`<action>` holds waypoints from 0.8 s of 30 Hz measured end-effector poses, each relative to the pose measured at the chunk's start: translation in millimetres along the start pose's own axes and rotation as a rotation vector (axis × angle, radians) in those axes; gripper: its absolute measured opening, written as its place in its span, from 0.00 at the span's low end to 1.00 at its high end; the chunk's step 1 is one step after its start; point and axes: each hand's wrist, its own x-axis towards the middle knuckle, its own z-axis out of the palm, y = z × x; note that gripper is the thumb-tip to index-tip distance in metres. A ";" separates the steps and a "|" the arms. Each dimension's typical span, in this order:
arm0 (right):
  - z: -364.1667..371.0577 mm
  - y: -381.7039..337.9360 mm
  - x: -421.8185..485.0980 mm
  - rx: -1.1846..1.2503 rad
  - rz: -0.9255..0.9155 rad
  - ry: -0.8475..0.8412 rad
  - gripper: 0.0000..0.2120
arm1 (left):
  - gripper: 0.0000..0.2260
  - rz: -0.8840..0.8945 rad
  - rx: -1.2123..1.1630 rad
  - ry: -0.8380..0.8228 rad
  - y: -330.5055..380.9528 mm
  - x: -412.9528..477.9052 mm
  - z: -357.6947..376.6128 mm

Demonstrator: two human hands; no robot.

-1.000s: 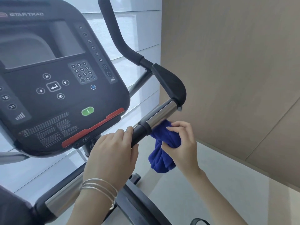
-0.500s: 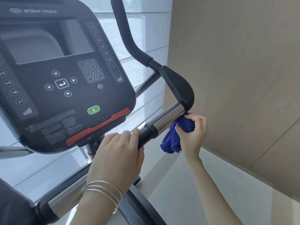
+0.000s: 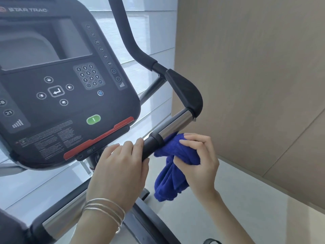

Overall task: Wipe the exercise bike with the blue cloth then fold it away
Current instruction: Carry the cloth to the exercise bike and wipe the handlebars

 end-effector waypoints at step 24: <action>22.9 -3.8 107.6 -0.278 -0.081 -0.666 0.11 | 0.33 -0.062 0.074 -0.048 -57.9 -40.2 -46.5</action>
